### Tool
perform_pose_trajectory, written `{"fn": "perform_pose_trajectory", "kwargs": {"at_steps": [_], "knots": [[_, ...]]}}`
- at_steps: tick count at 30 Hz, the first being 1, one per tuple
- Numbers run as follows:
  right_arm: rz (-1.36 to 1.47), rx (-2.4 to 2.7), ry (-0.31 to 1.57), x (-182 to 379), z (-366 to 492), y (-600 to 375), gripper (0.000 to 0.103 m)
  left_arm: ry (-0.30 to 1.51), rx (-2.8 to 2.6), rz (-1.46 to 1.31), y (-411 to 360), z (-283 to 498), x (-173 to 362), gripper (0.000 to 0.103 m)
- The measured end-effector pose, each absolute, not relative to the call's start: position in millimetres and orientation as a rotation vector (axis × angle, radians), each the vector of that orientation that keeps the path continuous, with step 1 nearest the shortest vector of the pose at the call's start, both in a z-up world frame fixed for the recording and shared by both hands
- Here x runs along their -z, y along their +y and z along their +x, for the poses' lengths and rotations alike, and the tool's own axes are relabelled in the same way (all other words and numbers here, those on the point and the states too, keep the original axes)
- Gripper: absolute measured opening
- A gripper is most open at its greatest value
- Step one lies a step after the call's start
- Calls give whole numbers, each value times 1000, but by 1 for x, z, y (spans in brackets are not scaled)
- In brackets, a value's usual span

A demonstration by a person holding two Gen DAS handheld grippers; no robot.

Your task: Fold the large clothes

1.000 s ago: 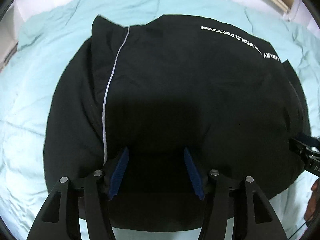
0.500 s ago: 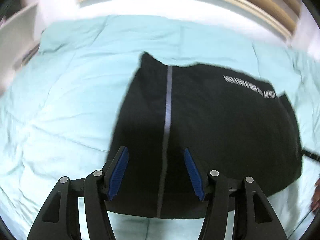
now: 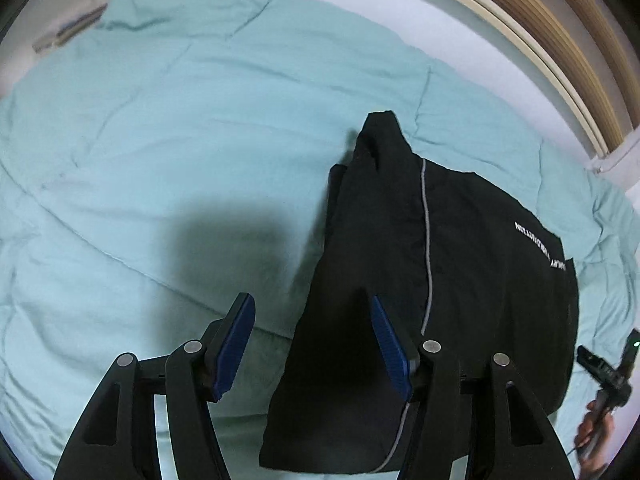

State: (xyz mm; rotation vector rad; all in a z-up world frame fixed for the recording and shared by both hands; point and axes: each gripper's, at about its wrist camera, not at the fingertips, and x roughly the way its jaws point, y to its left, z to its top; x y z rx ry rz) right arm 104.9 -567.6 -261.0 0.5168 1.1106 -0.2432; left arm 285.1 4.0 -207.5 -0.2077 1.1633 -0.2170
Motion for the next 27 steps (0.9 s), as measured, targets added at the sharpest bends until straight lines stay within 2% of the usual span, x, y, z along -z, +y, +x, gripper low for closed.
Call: {"fn": "perform_pose_trajectory", "kwargs": {"at_steps": [9, 12, 14, 16, 22, 24, 25, 27], "knots": [[566, 230, 1091, 272, 113, -570, 82, 1226, 316, -275, -5, 308, 233, 63], [637, 232, 1084, 285, 111, -577, 83, 1289, 394, -338, -9, 317, 251, 69], [703, 222, 1079, 296, 109, -583, 87, 1344, 461, -407, -11, 322, 266, 72], [768, 209, 1085, 309, 108, -590, 97, 1384, 508, -479, -12, 327, 283, 74], [985, 83, 1090, 344, 104, -599, 97, 1372, 553, -555, -10, 326, 294, 74], [985, 49, 1069, 342, 103, -597, 86, 1345, 568, -535, -13, 323, 288, 62], [994, 24, 1055, 338, 103, -597, 76, 1329, 574, -516, -15, 320, 283, 58], [988, -8, 1049, 329, 100, -594, 72, 1310, 592, -497, -18, 319, 277, 54]]}}
